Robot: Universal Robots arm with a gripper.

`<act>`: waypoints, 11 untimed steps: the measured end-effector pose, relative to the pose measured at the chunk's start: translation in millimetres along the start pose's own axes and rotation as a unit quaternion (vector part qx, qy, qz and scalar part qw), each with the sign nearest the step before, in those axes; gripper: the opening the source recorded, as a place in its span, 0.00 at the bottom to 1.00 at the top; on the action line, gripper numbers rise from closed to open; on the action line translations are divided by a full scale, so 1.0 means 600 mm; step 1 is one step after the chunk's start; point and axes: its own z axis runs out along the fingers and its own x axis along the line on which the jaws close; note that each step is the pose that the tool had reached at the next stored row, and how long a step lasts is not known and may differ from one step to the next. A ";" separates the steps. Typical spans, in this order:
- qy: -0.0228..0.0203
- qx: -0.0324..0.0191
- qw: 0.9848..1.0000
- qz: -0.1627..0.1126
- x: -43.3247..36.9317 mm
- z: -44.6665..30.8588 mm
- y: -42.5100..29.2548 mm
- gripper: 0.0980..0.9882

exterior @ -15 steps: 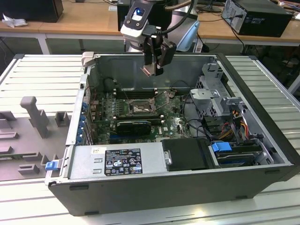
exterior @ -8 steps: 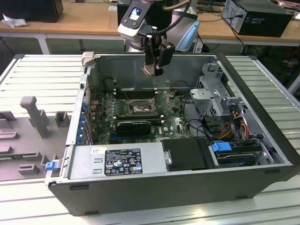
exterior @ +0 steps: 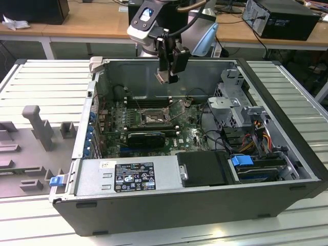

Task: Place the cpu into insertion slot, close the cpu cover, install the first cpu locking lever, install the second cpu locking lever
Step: 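Place the cpu into insertion slot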

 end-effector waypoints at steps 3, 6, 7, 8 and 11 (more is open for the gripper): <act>-0.001 0.000 1.000 0.009 0.000 0.000 0.000 0.48; -0.002 0.000 1.000 0.022 0.000 0.000 0.000 0.48; -0.003 -0.001 1.000 0.027 0.000 0.000 0.000 0.48; -0.003 -0.001 0.999 0.032 0.000 0.000 0.000 0.48; -0.004 -0.001 0.999 0.043 0.000 0.000 0.000 0.48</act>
